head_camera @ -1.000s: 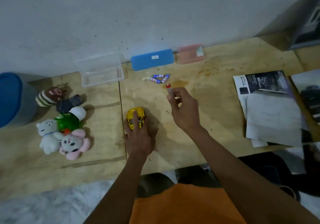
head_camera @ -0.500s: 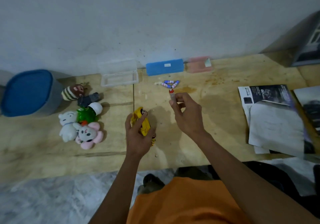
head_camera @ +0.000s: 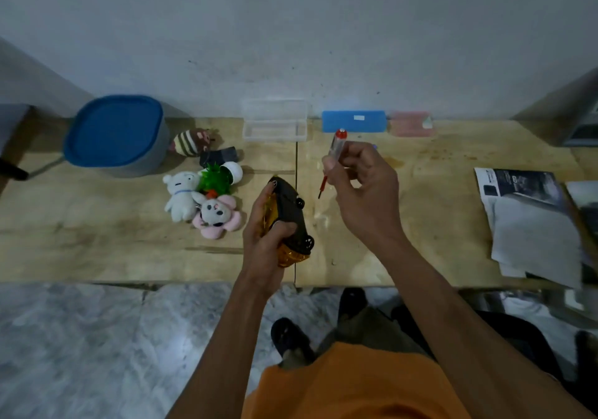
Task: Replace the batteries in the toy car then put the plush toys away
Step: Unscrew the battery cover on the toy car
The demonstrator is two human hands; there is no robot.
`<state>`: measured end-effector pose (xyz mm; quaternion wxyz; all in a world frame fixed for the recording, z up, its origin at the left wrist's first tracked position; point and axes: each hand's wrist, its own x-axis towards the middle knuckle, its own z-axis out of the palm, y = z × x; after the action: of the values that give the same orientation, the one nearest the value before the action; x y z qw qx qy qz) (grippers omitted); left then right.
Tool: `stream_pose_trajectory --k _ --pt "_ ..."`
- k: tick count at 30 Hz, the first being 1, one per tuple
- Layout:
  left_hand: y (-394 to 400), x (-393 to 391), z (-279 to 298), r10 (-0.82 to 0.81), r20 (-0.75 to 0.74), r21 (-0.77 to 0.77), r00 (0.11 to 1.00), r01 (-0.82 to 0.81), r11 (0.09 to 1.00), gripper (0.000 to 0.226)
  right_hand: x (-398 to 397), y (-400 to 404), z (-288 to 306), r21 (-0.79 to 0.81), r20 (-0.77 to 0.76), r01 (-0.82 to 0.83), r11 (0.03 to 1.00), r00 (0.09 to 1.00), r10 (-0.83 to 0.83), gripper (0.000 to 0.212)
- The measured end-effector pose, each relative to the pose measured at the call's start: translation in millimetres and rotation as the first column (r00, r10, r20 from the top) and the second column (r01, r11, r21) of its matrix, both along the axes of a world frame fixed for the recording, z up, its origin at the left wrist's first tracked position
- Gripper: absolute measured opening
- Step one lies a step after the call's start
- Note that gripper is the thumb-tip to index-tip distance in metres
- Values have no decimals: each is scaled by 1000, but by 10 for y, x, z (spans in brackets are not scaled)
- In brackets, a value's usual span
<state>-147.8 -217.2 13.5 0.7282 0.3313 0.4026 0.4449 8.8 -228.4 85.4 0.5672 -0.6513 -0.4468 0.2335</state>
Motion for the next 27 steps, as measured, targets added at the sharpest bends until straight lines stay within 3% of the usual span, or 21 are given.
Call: stream_pose_trajectory --k 7,11,15,19,27 --pt "-45 -18 167 -73 -95 103 993 82 991 70 -60 -186 191 8 -1 51 999 999 -51 17" --pt "39 128 313 -157 -90 111 984 166 980 65 102 -154 296 27 -13 30 999 999 -30 34" --pt "185 364 499 -276 -66 85 959 281 956 83 324 -81 439 93 -4 -3 996 1000 3 56" --pt "279 667 659 -321 -53 129 945 326 937 92 625 -25 568 160 44 6 987 999 -13 56" --pt "360 1135 863 -269 -215 375 939 334 865 95 1054 49 796 318 29 -9 948 1000 -1 56"
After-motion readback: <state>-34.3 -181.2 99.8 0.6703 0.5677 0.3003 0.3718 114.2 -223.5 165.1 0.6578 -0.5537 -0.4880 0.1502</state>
